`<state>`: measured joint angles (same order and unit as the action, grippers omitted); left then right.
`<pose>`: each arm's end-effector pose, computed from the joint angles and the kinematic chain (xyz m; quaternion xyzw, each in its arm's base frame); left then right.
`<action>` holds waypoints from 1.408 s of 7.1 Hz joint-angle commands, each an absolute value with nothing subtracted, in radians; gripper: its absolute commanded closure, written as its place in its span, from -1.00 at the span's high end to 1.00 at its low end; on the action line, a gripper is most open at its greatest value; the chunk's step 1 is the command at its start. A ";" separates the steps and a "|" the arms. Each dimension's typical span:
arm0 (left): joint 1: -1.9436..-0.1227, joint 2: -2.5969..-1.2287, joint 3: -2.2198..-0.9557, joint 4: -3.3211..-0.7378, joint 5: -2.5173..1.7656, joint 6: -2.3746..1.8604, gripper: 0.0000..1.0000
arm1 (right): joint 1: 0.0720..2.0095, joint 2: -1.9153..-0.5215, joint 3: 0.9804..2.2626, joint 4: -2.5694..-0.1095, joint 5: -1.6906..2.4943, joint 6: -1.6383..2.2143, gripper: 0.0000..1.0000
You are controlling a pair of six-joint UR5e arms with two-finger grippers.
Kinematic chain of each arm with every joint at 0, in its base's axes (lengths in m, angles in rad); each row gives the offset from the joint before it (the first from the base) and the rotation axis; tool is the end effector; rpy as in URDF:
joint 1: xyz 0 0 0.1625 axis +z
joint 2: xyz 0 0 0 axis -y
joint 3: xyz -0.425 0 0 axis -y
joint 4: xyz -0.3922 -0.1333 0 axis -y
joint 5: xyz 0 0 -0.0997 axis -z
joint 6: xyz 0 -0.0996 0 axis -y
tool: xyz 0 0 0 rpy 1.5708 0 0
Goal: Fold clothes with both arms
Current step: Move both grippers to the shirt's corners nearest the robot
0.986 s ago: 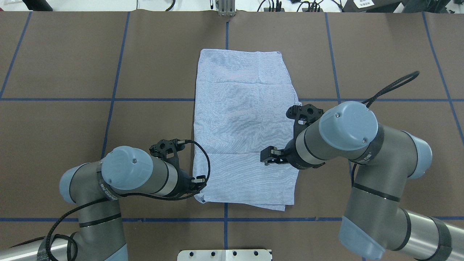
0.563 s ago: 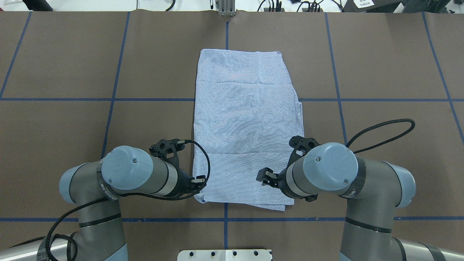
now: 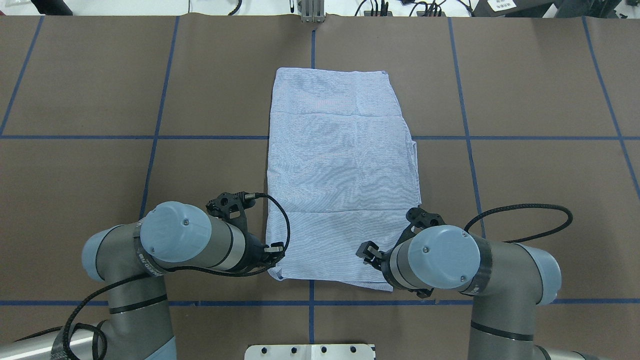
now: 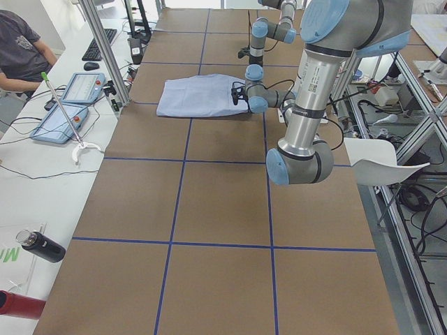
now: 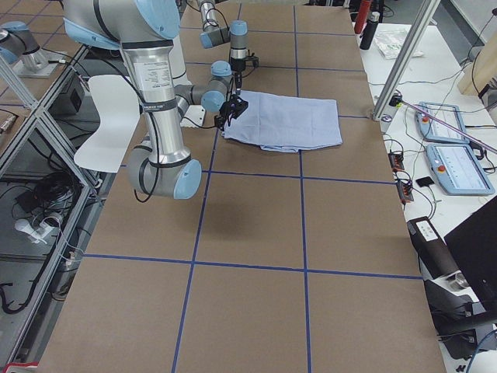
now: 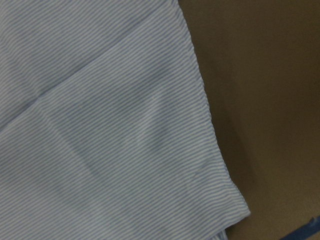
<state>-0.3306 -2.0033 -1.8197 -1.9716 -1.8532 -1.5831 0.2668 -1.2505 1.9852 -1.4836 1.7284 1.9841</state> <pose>0.5465 -0.2991 0.2582 -0.0383 0.5226 -0.0734 0.8485 -0.5138 -0.2624 0.2969 -0.1011 -0.3919 0.2752 0.8721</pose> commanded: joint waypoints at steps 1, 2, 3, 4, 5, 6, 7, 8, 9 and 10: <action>-0.331 -2.003 -1.821 -1.971 -1.853 -1.583 -1.00 | 0.264 -1.249 1.938 -1.483 1.727 1.990 1.00; -0.331 -2.003 -1.821 -1.971 -1.853 -1.583 -1.00 | 0.261 -1.249 1.921 -1.483 1.720 1.988 1.00; -0.331 -2.005 -1.821 -1.971 -1.853 -1.583 -1.00 | 0.259 -1.249 1.921 -1.483 1.720 1.990 1.00; -0.331 -2.003 -1.821 -1.971 -1.853 -1.583 -1.00 | 0.256 -1.247 1.922 -1.483 1.720 1.993 1.00; -0.333 -2.003 -1.821 -1.971 -1.853 -1.583 -1.00 | 0.255 -1.246 1.919 -1.483 1.720 1.991 1.00; -0.333 -2.003 -1.821 -1.971 -1.853 -1.583 -1.00 | 0.250 -1.246 1.921 -1.483 1.720 1.993 1.00; -0.333 -2.003 -1.821 -1.971 -1.852 -1.583 -1.00 | 0.247 -1.244 1.919 -1.483 1.720 1.990 0.99; -0.333 -2.003 -1.821 -1.971 -1.852 -1.583 -1.00 | 0.247 -1.246 1.919 -1.483 1.720 1.987 0.91; -0.333 -2.003 -1.821 -1.971 -1.852 -1.583 -1.00 | 0.247 -1.243 1.922 -1.483 1.720 1.985 0.62; -0.333 -2.003 -1.821 -1.971 -1.852 -1.583 -1.00 | 0.248 -1.244 1.922 -1.485 1.720 1.982 0.37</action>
<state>-0.3328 -2.0034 -1.8208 -1.9712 -1.8516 -1.5831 0.2478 -1.2439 1.9209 -1.4837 1.7196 1.9852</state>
